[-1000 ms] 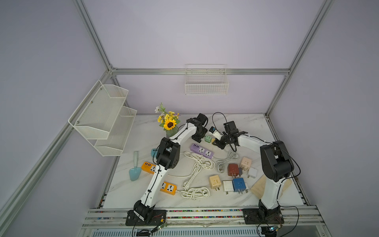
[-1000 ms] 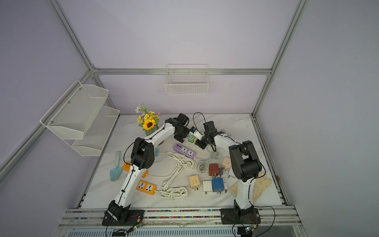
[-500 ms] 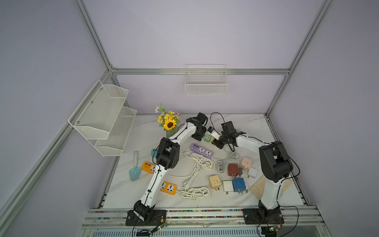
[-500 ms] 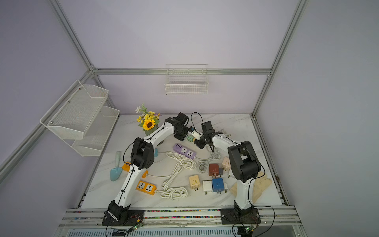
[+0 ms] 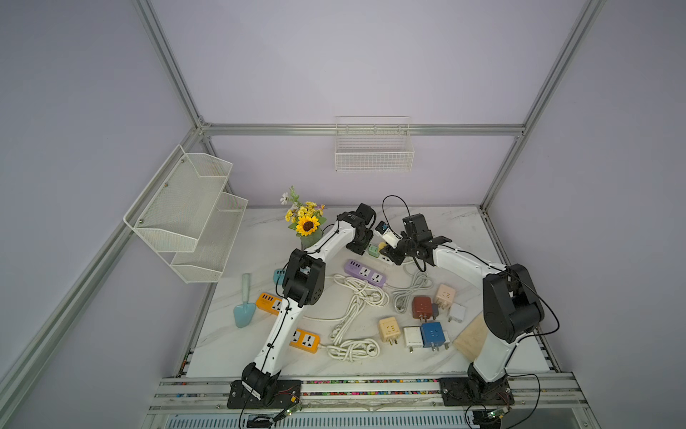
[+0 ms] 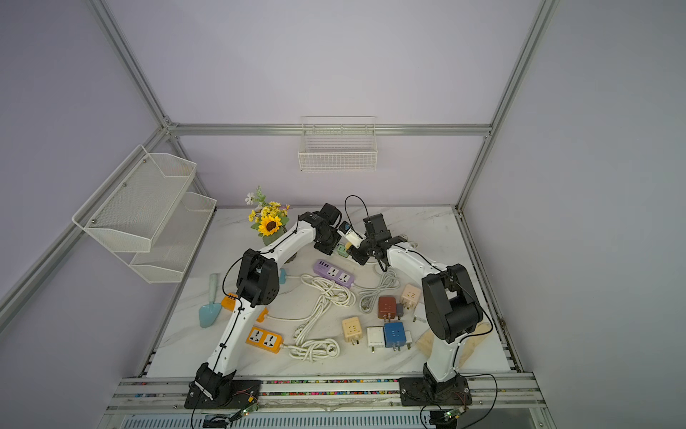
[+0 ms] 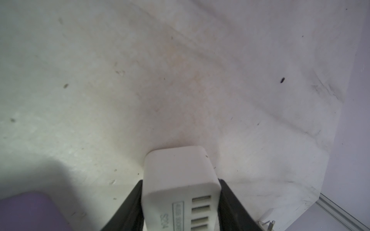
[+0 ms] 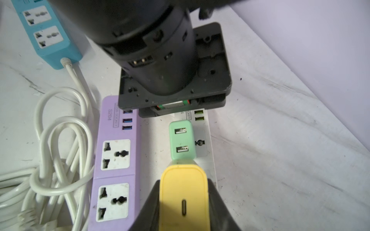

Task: Pull the plug off the socket
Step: Remove the plug from the socket.

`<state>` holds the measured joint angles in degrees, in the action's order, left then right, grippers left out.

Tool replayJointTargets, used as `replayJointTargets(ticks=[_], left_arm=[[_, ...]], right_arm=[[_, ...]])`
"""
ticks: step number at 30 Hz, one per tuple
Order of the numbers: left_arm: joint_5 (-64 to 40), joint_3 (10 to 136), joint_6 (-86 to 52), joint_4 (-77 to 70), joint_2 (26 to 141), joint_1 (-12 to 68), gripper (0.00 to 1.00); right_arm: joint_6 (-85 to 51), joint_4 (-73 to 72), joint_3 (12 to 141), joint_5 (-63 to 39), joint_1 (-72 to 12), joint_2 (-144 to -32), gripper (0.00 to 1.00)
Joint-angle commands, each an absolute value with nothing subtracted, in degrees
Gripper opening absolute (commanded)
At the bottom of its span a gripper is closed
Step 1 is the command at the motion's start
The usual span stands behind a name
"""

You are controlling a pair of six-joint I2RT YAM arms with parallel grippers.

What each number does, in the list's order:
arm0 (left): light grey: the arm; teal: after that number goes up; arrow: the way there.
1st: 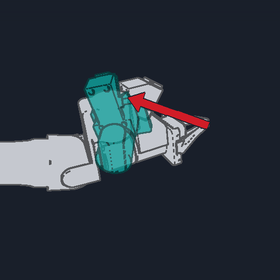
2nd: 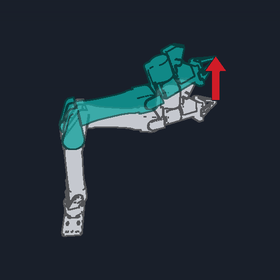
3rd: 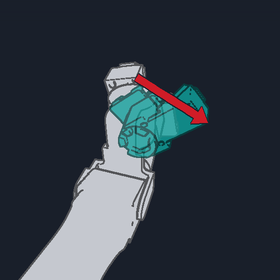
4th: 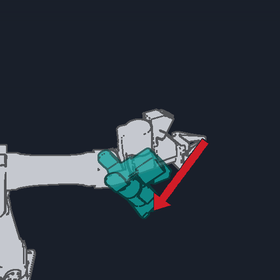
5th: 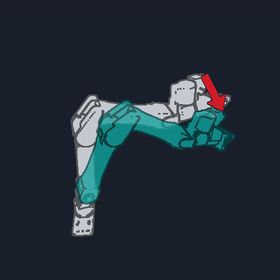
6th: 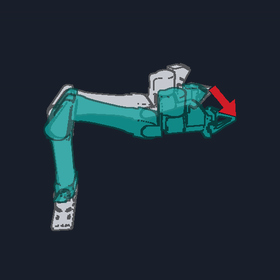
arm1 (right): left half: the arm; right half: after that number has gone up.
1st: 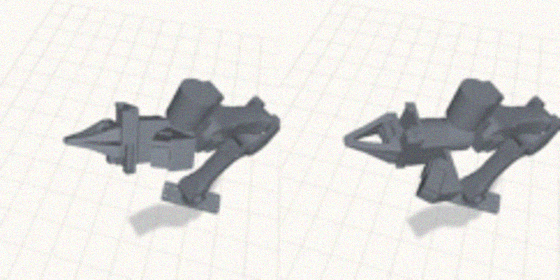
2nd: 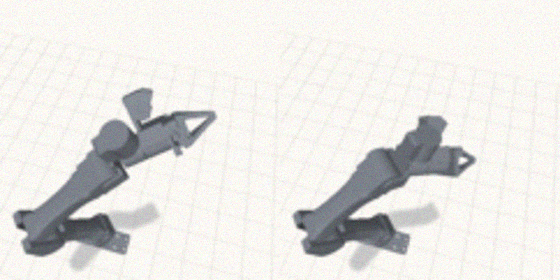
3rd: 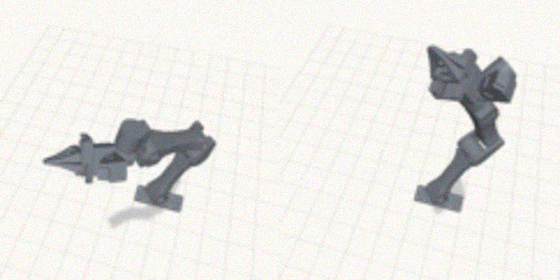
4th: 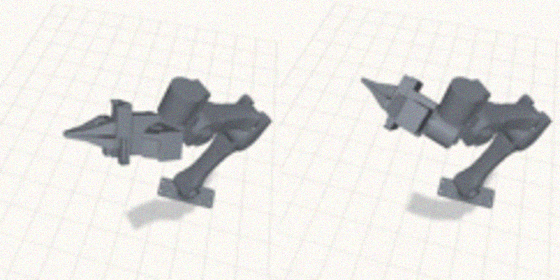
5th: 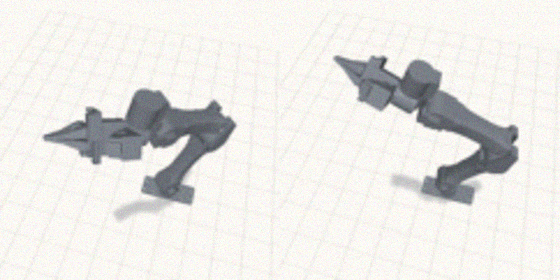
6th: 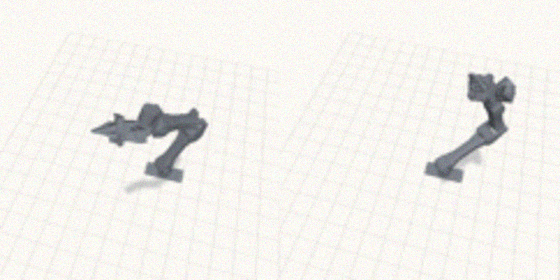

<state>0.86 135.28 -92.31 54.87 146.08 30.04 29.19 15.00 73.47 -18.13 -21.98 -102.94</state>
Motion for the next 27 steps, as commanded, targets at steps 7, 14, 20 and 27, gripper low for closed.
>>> replayJointTargets(ticks=[7, 14, 20, 27], left_arm=[[2.37, 135.62, -92.81, 59.31, 146.20, 29.62, 0.00], [2.46, 133.37, -93.94, 59.24, 144.50, 28.78, 0.00], [2.46, 133.15, -94.79, 58.93, 143.99, 28.68, 0.00], [3.87, 131.24, -95.59, 59.10, 142.35, 28.21, 0.00]], right_arm=[[10.69, 15.04, 68.28, -15.83, -18.19, -92.36, 0.05], [-4.92, 24.29, 62.33, -12.17, -7.80, -84.74, 0.05], [-11.21, 35.23, 66.07, -11.51, -2.26, -88.12, 0.05], [-15.90, 43.09, 69.76, -10.24, -0.73, -96.22, 0.05]])
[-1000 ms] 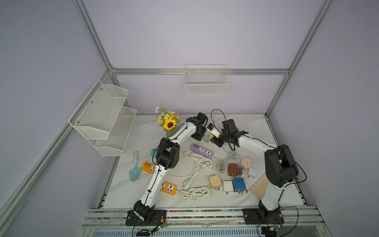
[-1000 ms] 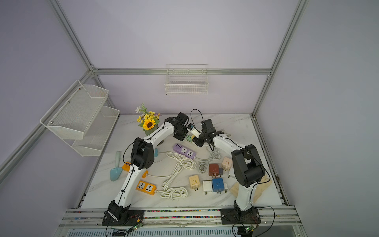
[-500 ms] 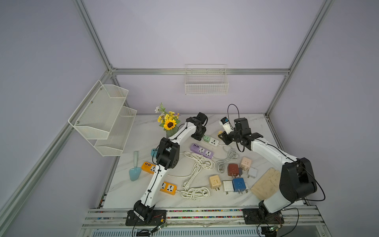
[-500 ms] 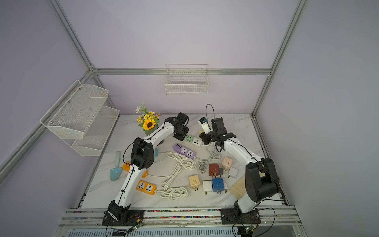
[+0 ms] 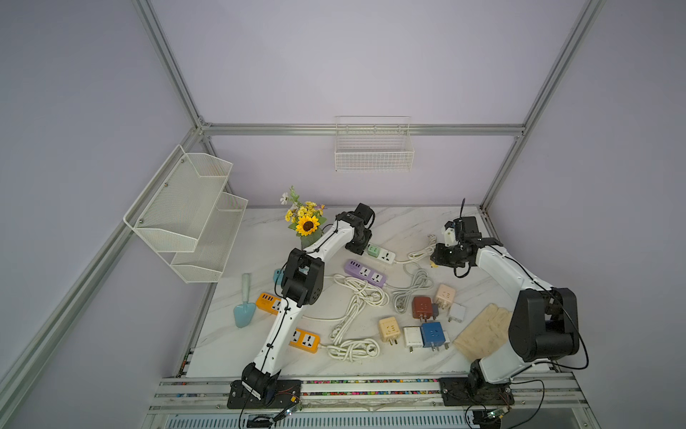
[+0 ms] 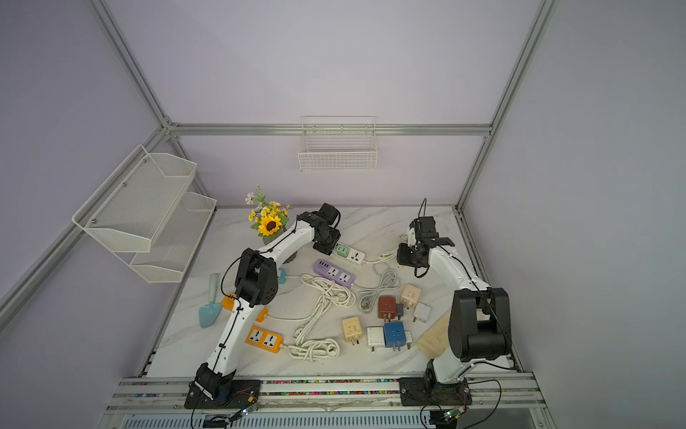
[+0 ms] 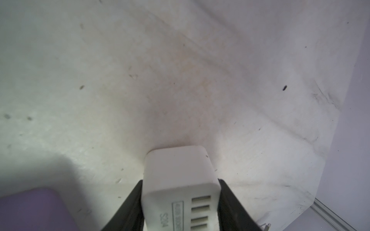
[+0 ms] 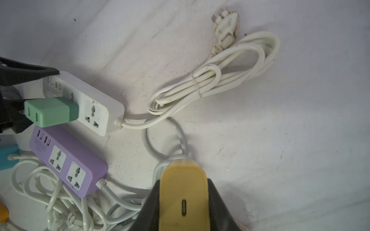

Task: Pull the plug off the socket
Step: Remove the plug from the socket, then place the plug at the center of the board.

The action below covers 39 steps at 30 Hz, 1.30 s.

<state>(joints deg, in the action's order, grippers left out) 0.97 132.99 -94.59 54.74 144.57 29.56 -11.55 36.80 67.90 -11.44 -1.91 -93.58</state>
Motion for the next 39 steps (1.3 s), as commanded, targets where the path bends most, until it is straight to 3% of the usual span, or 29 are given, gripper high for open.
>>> replayJointTargets(ticks=[1, 6, 19, 32, 39], left_arm=[[3.87, 131.07, -95.59, 59.12, 142.13, 28.13, 0.00], [3.58, 130.96, -96.00, 59.15, 141.78, 28.04, 0.00], [3.63, 130.91, -96.11, 59.15, 141.85, 28.04, 0.00], [3.30, 131.23, -96.11, 59.05, 142.07, 28.12, 0.00], [3.33, 131.22, -96.02, 59.06, 142.07, 28.13, 0.00]], right_arm=[[-16.66, 43.60, 70.11, -11.00, -0.02, -97.20, 0.05], [-18.83, 47.91, 75.70, -14.59, 1.98, -103.94, 0.07], [-21.05, 56.51, 84.80, -12.28, 2.94, -113.61, 0.16], [-23.69, 56.56, 88.05, -11.37, 3.30, -116.78, 0.50], [-24.00, 55.81, 88.43, -10.81, 3.24, -114.35, 0.58]])
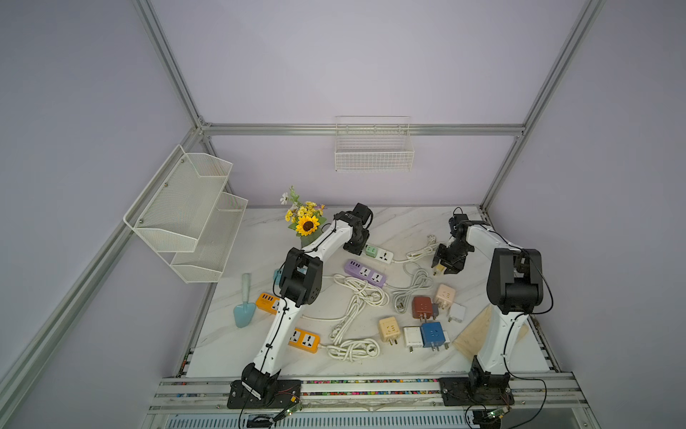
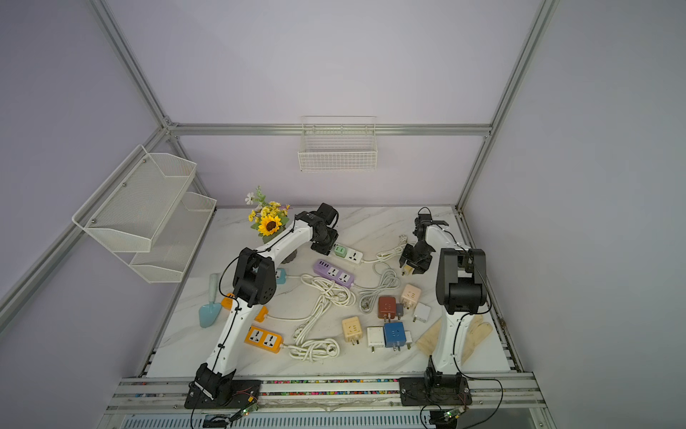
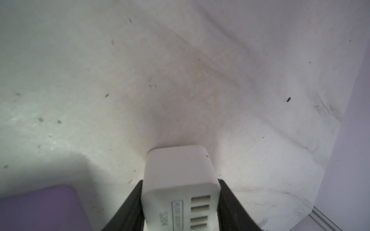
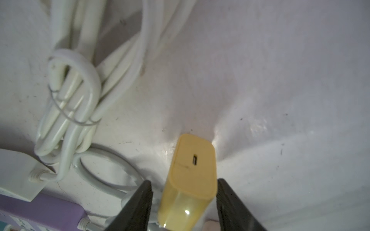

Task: Pull the plug off the socket
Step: Place the plug at the center of the board.

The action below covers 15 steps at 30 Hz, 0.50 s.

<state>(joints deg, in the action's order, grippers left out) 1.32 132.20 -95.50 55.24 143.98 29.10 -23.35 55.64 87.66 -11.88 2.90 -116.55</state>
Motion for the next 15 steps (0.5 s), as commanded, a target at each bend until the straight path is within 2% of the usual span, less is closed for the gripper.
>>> replayJointTargets(ticks=[1, 6, 10, 15], left_arm=[[3.34, 131.22, -95.98, 59.06, 142.03, 28.10, 0.00], [3.18, 131.22, -96.04, 59.06, 142.25, 28.11, 0.00], [2.98, 131.48, -96.03, 59.04, 142.55, 28.10, 0.00], [2.87, 131.65, -96.06, 59.00, 142.65, 28.13, 0.00]], right_arm=[[-24.01, 55.65, 88.41, -10.77, 3.22, -113.73, 0.58], [-23.77, 54.82, 88.34, -9.05, 3.12, -109.94, 0.59], [-21.62, 48.23, 85.97, -7.18, 1.55, -104.44, 0.59], [-7.93, 31.63, 79.67, -7.08, -7.76, -97.56, 0.59]])
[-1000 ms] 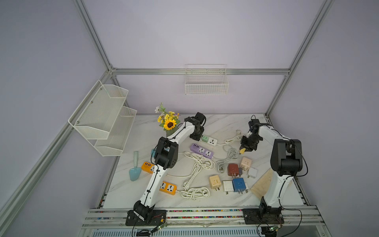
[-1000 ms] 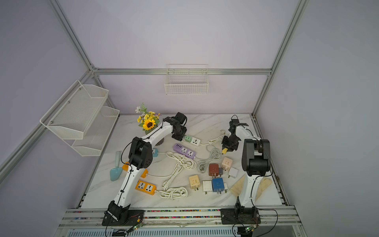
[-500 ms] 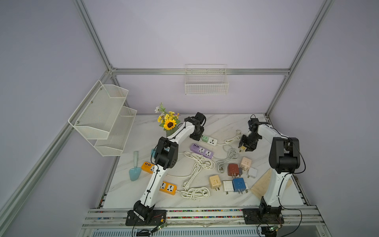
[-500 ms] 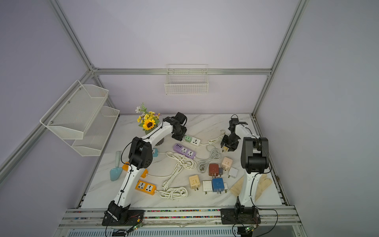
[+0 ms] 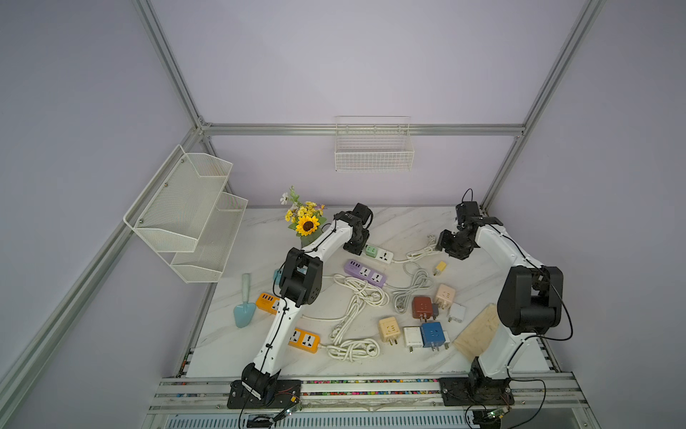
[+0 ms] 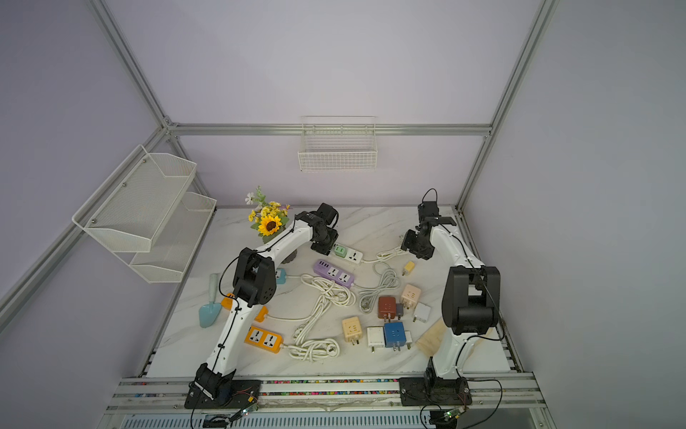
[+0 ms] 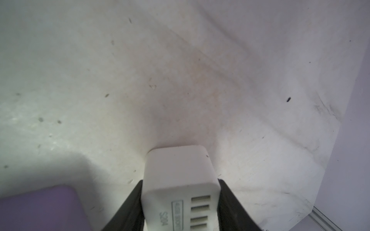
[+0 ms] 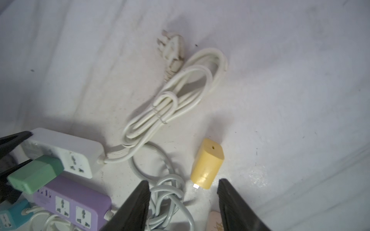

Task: Pull the plug off the socket
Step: Place the plug at the center of the board, then remove the plug from the socket.

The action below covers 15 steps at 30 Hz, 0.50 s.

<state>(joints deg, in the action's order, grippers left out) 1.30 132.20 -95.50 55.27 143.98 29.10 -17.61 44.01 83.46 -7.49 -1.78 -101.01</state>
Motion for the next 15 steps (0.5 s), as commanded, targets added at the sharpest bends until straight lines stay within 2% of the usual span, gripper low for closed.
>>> replayJointTargets(ticks=[1, 4, 9, 11, 15], left_arm=[[2.87, 131.58, -95.97, 59.06, 142.64, 28.12, 0.00], [2.81, 131.40, -95.74, 59.02, 142.41, 28.16, 0.00], [1.99, 131.31, -95.59, 58.99, 142.55, 28.12, 0.00], [1.52, 131.14, -95.47, 59.05, 142.56, 28.05, 0.00], [0.99, 130.60, -95.58, 59.31, 142.29, 28.04, 0.00]], right_arm=[[-4.45, 28.34, 77.63, -7.45, -9.92, -96.56, 0.59], [10.33, 16.13, 69.68, -8.32, -16.39, -93.20, 0.60], [29.01, -4.42, 55.30, -21.19, -19.46, -89.01, 0.65], [33.88, -6.70, 54.47, -24.56, -20.01, -90.91, 0.66], [37.35, -6.64, 58.78, -22.05, -22.15, -98.33, 0.65]])
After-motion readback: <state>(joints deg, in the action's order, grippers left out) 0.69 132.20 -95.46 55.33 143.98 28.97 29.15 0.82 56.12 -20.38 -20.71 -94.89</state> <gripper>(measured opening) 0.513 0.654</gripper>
